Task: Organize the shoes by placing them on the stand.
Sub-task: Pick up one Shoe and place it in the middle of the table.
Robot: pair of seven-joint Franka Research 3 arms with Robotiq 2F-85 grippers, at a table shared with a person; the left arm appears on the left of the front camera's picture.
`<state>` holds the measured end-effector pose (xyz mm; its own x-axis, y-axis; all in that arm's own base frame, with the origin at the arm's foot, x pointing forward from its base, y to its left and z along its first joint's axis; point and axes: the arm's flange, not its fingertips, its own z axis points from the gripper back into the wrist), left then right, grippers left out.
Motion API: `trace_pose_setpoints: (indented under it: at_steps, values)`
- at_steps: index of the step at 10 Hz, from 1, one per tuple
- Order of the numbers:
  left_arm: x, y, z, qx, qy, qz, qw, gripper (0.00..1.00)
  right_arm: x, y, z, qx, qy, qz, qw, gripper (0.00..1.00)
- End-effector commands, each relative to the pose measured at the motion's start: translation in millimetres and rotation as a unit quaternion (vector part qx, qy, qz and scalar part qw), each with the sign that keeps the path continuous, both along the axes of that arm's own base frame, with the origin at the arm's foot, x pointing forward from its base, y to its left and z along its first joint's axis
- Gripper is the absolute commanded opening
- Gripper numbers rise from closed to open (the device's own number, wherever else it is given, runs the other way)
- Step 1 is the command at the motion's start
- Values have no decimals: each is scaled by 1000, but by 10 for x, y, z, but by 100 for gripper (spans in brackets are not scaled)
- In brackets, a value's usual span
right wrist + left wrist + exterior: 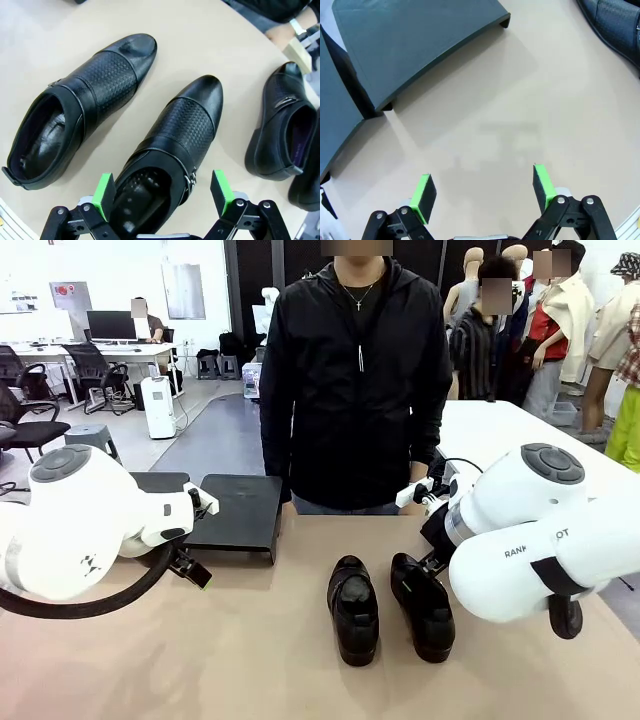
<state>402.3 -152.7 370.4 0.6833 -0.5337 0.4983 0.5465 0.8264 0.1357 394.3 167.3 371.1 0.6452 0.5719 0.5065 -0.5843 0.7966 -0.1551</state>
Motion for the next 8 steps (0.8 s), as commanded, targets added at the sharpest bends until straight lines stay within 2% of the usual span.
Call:
trace_pose_setpoints:
  at_steps: [1,8]
  values:
    - [2,5,1,0,0,1,1000,100,0,-1,0,0,0,0,1000,100]
    - [-1,-1,0,0,0,0,1000,100,0,0,0,0,0,0,1000,100]
